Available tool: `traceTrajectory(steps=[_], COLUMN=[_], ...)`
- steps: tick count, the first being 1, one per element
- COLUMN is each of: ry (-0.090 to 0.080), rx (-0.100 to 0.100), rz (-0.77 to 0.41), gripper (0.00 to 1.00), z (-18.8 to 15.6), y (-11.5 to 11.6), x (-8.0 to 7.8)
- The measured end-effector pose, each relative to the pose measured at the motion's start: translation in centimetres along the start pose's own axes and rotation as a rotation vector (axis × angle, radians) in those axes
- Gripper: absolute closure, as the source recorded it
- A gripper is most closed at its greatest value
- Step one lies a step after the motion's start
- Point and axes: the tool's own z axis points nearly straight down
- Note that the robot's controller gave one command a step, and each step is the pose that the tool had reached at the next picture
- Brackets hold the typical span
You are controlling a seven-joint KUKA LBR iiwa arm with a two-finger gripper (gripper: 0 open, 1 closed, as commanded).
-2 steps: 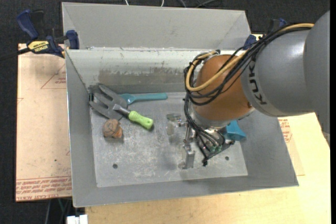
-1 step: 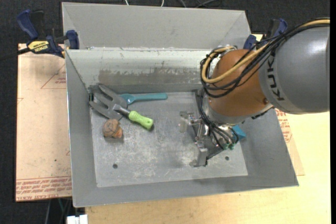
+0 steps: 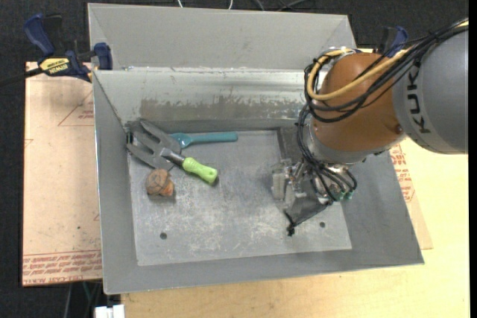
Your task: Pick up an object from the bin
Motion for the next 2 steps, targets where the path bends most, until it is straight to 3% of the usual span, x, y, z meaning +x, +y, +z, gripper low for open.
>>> traceTrajectory(steps=[1, 2], ry=[0.0, 0.002], rx=[0.0, -0.002], rz=[0.0, -0.377], gripper=[1.0, 0.0], z=[0.0, 7.0], y=[0.0, -2.2], x=[0.0, -0.1])
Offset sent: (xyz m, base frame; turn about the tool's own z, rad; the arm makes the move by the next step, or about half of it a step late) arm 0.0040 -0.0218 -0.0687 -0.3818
